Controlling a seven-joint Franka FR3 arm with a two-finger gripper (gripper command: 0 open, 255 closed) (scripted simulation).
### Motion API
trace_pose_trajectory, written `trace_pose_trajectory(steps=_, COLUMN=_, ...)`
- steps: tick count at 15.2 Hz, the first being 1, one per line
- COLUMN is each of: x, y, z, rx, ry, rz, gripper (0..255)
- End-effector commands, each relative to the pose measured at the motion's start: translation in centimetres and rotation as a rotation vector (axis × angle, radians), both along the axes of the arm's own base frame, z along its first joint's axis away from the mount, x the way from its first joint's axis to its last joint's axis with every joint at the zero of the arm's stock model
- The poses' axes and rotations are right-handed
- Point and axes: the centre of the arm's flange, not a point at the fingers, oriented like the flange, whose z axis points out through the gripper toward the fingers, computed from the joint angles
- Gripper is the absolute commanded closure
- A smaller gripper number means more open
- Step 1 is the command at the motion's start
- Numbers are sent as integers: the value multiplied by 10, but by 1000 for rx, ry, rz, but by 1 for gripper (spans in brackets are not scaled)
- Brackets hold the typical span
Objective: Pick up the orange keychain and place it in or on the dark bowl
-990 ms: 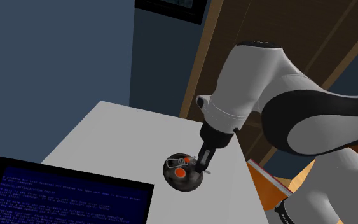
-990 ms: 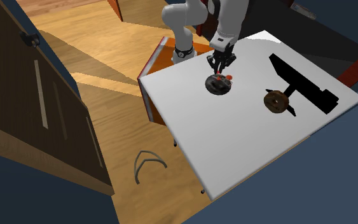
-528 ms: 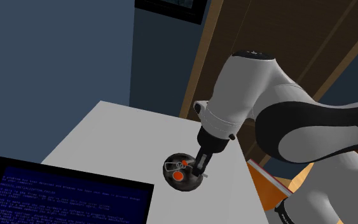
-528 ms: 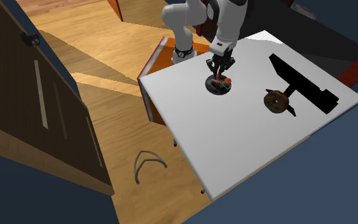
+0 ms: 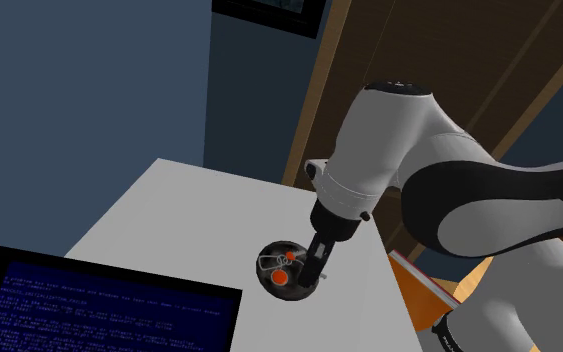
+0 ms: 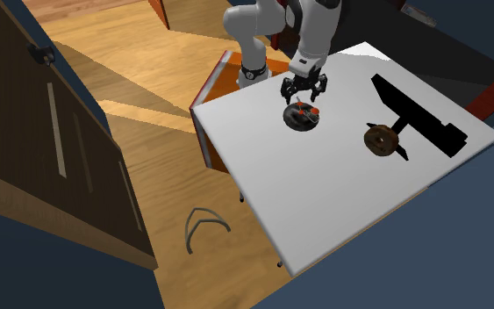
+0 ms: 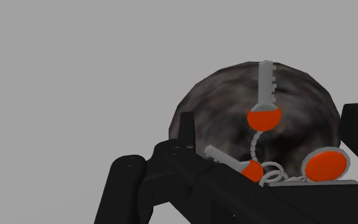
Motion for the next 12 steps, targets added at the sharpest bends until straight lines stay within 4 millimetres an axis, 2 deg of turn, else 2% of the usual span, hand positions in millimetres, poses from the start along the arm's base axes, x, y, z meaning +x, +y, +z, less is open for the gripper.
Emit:
trace_pose_trajectory(steps=1, x=0, y=0, z=0, rx=0, ry=0, rz=0, gripper=0)
trace_pose_trajectory(steps=5, x=0, y=0, z=50, rx=0, ry=0, rz=0, gripper=0)
trace_pose_trajectory(steps=12, x=0, y=0, z=50, rx=0, ry=0, rz=0, gripper=0)
